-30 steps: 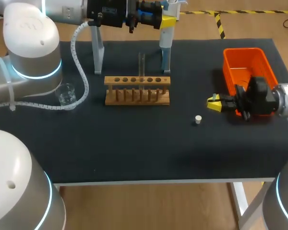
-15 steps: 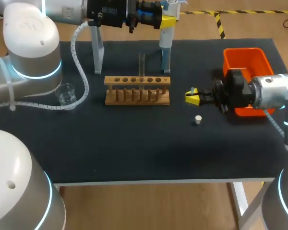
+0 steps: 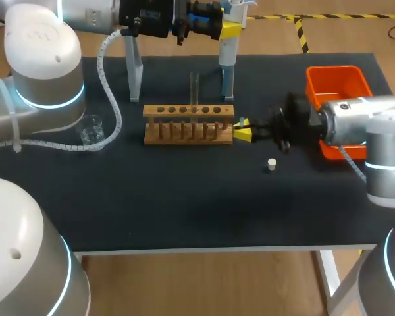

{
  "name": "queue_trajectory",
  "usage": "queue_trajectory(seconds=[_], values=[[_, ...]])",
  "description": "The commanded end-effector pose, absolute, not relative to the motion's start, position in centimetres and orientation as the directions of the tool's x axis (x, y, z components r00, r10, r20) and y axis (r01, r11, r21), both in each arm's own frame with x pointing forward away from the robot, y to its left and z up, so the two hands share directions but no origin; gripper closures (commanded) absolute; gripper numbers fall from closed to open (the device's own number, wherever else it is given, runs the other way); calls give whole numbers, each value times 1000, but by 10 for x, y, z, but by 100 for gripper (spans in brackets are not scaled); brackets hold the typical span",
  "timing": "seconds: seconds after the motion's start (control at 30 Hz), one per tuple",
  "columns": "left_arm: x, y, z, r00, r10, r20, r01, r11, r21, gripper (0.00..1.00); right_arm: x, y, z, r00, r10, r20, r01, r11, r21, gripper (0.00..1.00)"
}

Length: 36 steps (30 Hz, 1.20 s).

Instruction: Invert the test tube, pick up the pipette, mount the tip to pipette, aspirate from beaker and dispense into the tube, eject the tip, return the pipette, and cap with the stopper.

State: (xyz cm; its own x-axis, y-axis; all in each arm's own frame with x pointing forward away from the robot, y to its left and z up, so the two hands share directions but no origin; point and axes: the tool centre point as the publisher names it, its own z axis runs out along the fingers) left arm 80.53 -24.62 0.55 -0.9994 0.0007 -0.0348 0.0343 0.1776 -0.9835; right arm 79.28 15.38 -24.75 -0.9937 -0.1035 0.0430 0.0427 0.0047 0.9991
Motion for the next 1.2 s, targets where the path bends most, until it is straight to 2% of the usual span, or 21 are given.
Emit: queue_trajectory(seconds=[0.03, 1.2], values=[[805, -245, 6, -999, 1, -34, 34, 180, -983, 100, 799, 165, -246, -993, -110, 43, 41, 18, 999, 100], [805, -245, 6, -999, 1, -34, 34, 180, -983, 100, 807, 186, -227, -994, -110, -1, -3, 19, 1000, 100]])
